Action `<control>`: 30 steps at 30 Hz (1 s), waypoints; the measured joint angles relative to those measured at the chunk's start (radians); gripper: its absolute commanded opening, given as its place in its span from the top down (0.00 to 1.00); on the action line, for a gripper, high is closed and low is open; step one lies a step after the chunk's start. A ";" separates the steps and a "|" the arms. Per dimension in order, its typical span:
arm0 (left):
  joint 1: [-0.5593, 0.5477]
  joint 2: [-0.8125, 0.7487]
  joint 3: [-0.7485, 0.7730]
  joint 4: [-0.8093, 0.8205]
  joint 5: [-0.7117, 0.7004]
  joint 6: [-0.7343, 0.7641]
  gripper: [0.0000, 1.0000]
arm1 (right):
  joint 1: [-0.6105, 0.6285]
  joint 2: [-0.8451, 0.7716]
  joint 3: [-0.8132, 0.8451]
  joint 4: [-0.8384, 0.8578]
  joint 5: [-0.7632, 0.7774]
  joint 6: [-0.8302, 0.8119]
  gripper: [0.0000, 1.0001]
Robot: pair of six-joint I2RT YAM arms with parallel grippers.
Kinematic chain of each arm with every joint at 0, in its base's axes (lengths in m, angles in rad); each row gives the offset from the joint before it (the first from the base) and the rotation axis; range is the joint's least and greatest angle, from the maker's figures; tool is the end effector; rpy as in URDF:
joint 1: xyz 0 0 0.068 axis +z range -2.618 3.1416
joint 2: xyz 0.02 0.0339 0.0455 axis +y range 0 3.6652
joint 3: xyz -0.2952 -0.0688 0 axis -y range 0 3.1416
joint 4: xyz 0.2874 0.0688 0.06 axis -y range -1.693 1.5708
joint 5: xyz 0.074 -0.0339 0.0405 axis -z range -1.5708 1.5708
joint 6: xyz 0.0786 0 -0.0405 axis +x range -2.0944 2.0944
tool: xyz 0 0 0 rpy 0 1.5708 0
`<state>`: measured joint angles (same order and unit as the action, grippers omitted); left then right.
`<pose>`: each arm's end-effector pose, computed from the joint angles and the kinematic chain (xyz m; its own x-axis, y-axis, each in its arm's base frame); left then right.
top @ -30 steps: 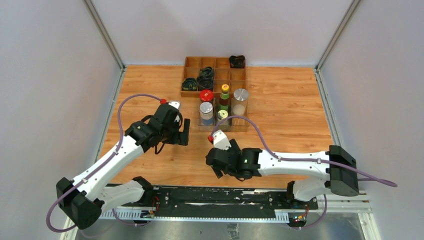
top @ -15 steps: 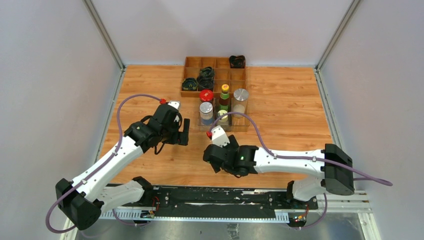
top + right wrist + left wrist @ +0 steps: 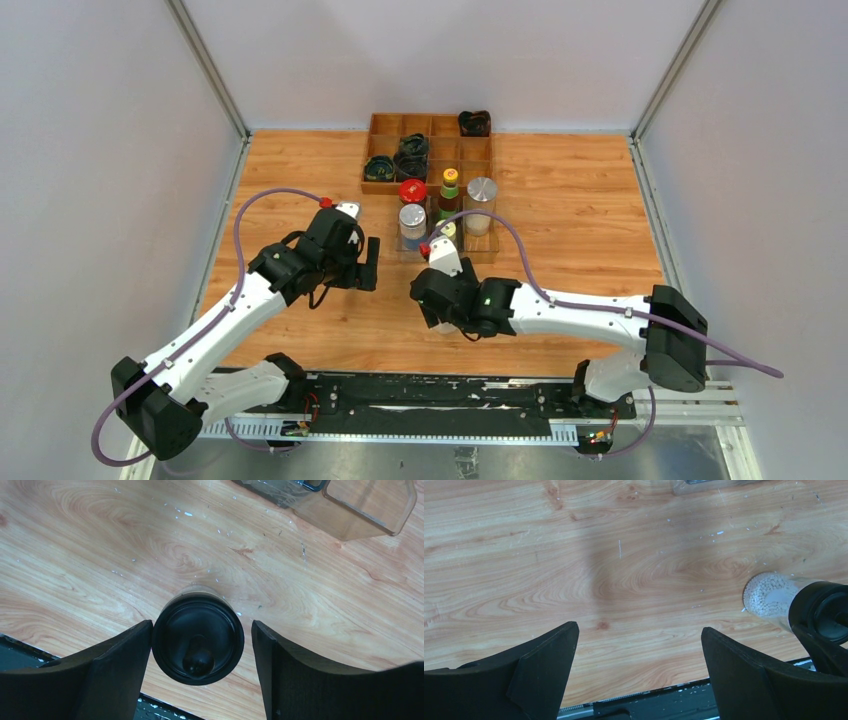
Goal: Organize the condiment bottles
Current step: Pick up the bottle from the center of the board.
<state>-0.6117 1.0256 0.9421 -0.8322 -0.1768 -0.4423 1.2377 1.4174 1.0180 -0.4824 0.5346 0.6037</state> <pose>0.2130 -0.1326 0.2817 -0.7911 0.0403 -0.6103 0.1538 0.9789 -0.1347 0.1533 0.3206 0.2394 -0.6093 -0.2670 -0.7466 -0.4390 0.8977 0.0372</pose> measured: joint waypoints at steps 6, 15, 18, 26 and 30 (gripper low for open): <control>0.000 0.001 0.000 0.000 0.000 0.000 0.00 | -0.016 0.000 -0.010 0.034 -0.021 -0.003 0.29; 0.000 0.013 0.000 0.000 0.000 0.000 0.00 | -0.020 -0.003 -0.036 0.058 -0.037 -0.005 0.37; 0.000 0.014 0.000 0.000 0.000 0.000 0.00 | -0.022 -0.008 -0.042 0.064 -0.038 -0.006 0.42; 0.000 0.017 0.000 0.000 0.000 0.000 0.00 | -0.028 -0.030 -0.049 0.052 -0.040 -0.015 0.44; 0.000 0.019 0.000 0.000 0.000 0.000 0.00 | -0.030 -0.064 -0.049 0.042 -0.032 -0.026 0.44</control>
<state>-0.6117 1.0443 0.9421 -0.8318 -0.1768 -0.4423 1.2076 1.3537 0.9691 -0.4408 0.5030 0.5781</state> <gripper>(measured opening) 0.999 0.672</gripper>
